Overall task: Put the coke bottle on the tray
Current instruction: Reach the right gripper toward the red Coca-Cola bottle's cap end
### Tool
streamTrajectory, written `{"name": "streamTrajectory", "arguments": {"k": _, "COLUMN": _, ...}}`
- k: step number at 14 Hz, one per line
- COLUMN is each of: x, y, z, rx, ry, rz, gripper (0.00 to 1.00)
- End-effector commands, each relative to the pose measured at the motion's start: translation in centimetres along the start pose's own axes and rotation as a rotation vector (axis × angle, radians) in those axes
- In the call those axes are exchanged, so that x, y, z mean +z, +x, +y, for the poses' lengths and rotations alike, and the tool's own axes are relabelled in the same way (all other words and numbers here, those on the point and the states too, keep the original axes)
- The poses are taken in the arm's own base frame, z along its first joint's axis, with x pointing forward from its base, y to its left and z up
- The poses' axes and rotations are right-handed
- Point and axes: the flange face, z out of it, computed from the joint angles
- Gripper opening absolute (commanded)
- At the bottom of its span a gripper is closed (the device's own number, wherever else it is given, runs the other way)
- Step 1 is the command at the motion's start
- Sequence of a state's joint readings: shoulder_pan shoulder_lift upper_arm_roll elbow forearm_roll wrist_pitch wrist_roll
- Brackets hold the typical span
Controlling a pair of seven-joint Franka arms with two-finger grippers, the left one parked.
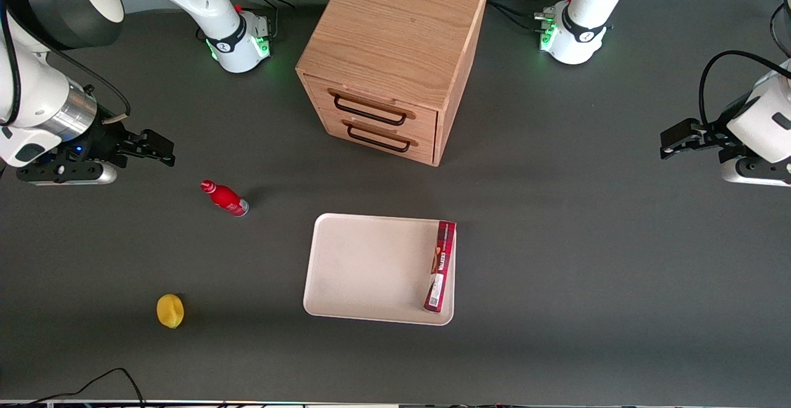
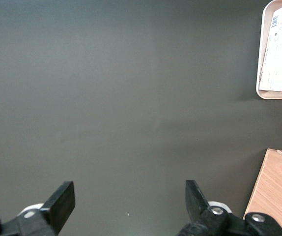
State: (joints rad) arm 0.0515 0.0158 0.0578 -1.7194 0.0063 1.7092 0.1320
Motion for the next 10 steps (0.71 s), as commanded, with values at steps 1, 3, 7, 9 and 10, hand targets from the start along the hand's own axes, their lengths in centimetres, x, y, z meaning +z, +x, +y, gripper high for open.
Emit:
{"name": "streamTrajectory", "arguments": {"k": 1, "x": 1.6, "y": 1.9, "z": 0.5, "rx": 0.011, "ry": 0.021, "rz": -0.05, "gripper": 1.0}}
{"name": "streamTrajectory", "arguments": {"k": 3, "x": 5.0, "y": 3.1, "z": 0.2, "rx": 0.02, "ry": 0.019, "rz": -0.096, "gripper": 1.0}}
{"name": "streamTrajectory", "arguments": {"k": 7, "x": 10.4, "y": 4.2, "z": 0.0, "rx": 0.024, "ry": 0.028, "rz": -0.062, "gripper": 1.0}}
{"name": "streamTrajectory", "arguments": {"k": 9, "x": 13.1, "y": 4.0, "z": -0.4, "rx": 0.018, "ry": 0.032, "rz": -0.029, "gripper": 1.0}}
{"name": "streamTrajectory", "arguments": {"k": 10, "x": 14.3, "y": 3.8, "z": -0.6, "rx": 0.017, "ry": 0.034, "rz": -0.025, "gripper": 1.0}}
